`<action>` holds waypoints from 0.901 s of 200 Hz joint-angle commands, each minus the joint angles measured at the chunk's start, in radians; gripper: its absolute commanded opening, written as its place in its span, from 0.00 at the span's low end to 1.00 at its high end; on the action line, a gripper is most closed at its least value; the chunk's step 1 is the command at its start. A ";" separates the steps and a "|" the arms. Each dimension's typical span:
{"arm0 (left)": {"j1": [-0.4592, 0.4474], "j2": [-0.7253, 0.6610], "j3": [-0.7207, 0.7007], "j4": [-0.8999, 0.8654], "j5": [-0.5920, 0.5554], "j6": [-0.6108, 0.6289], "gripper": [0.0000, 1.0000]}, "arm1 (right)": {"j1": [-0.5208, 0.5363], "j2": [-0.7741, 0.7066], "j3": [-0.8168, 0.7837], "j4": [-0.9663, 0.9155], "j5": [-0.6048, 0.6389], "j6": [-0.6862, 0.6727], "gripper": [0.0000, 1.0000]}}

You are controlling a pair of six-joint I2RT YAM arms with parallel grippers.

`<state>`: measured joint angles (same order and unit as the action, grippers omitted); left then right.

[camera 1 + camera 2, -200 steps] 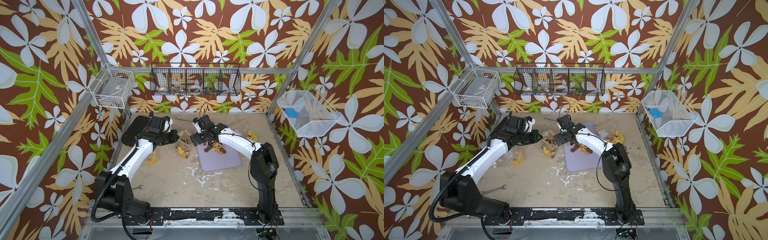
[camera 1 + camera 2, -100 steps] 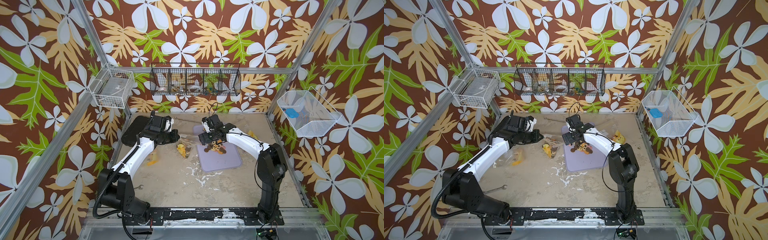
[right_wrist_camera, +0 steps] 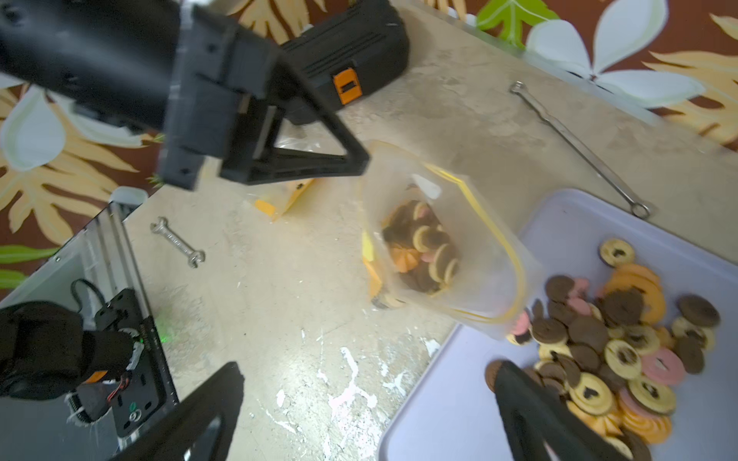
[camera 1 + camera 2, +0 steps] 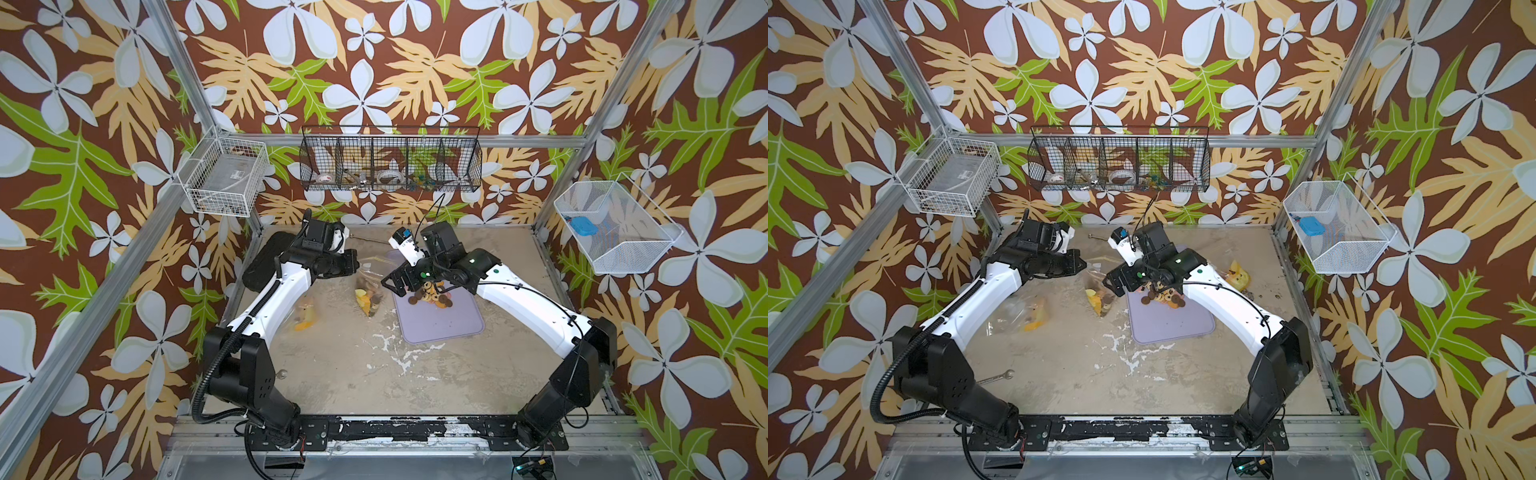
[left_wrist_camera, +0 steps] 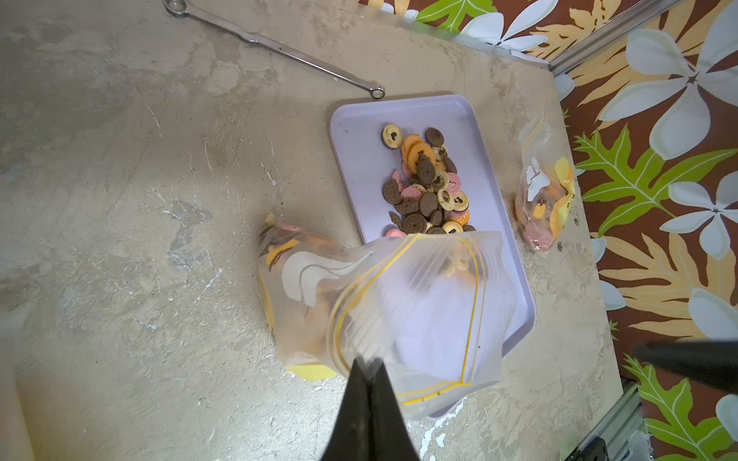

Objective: Pour cookies out of the ziploc bag
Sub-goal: Open the ziploc bag at the center of the board, then adjust the ziploc bag on the tray.

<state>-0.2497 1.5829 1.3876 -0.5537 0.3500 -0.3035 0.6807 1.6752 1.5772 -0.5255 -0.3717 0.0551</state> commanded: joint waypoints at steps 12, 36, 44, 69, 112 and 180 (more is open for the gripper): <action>0.001 0.000 0.020 -0.017 0.011 0.029 0.00 | 0.025 0.049 0.026 0.063 -0.013 -0.100 0.99; 0.001 -0.006 0.022 -0.026 0.009 0.036 0.00 | 0.033 0.118 0.079 0.069 -0.012 -0.140 0.94; 0.003 -0.007 0.022 -0.028 0.008 0.037 0.00 | 0.033 0.142 0.099 0.066 -0.010 -0.152 0.91; 0.002 -0.014 0.014 -0.032 -0.002 0.035 0.00 | 0.033 0.209 0.145 0.058 -0.014 -0.180 0.82; 0.003 -0.012 0.008 -0.025 -0.001 0.029 0.00 | 0.032 0.237 0.090 0.092 -0.028 -0.187 0.72; 0.003 -0.035 -0.048 0.018 0.018 0.001 0.00 | 0.032 0.319 0.117 0.085 -0.043 -0.185 0.55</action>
<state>-0.2493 1.5658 1.3533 -0.5720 0.3500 -0.2878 0.7132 2.0026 1.7222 -0.4557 -0.4030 -0.1177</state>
